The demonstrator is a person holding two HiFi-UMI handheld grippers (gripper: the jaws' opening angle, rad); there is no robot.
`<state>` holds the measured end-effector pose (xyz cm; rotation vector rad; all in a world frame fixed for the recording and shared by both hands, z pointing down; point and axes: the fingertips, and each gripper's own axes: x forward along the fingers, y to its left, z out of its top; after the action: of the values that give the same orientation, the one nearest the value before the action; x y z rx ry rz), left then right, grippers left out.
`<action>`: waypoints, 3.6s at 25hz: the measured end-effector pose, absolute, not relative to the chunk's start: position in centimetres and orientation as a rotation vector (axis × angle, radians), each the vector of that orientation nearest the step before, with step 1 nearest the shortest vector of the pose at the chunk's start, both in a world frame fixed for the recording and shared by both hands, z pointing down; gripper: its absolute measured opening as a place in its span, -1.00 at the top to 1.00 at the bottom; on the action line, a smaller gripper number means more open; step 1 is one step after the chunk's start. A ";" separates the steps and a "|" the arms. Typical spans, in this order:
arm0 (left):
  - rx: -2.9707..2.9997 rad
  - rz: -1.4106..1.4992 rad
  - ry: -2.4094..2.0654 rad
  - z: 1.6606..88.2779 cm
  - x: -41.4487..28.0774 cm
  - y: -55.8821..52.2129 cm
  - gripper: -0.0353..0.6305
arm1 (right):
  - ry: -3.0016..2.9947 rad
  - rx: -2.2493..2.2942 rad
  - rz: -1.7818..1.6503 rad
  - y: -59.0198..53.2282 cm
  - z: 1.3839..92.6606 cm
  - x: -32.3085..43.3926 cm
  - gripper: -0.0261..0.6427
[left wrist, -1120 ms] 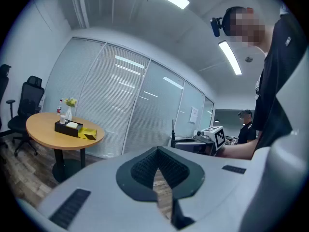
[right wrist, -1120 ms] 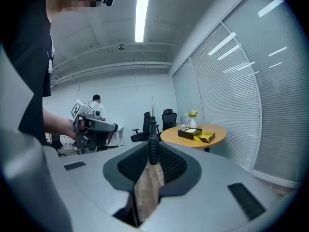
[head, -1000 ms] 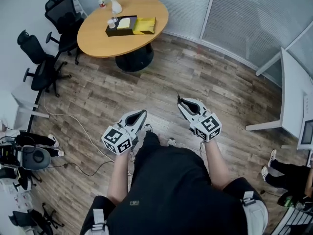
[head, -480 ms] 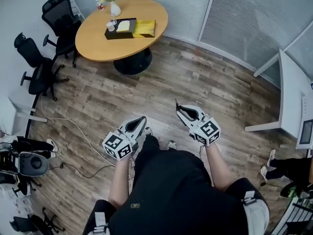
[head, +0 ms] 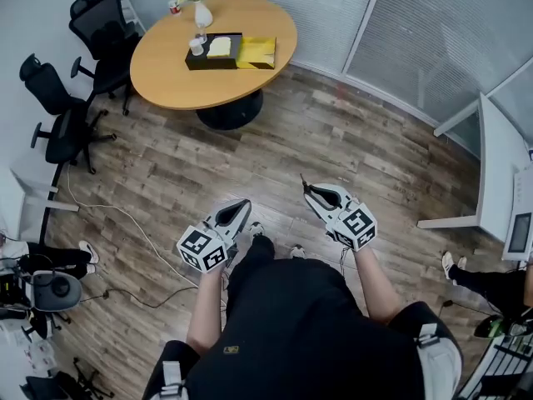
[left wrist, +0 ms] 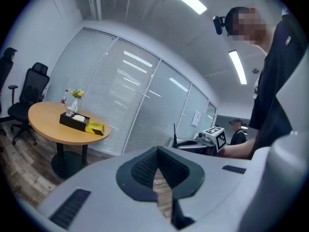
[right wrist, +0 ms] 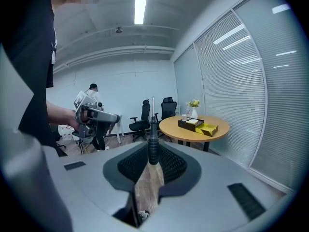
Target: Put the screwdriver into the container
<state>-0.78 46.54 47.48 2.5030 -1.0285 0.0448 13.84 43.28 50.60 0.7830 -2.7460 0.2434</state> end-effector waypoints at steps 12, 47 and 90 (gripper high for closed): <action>2.554 0.050 -0.944 47.0 -7.8 37.4 0.88 | -2.690 0.901 0.258 36.3 50.9 8.2 0.74; 2.462 0.080 -1.059 49.2 -9.2 25.9 0.88 | -2.703 0.822 0.269 21.3 53.2 7.4 0.74; 2.371 0.067 -1.217 49.9 1.3 11.9 0.88 | -2.705 0.467 0.243 8.2 56.8 14.4 0.74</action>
<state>1.31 11.94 49.89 2.3713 -1.2170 0.0669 14.41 8.19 56.80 0.4665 -2.7050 0.2435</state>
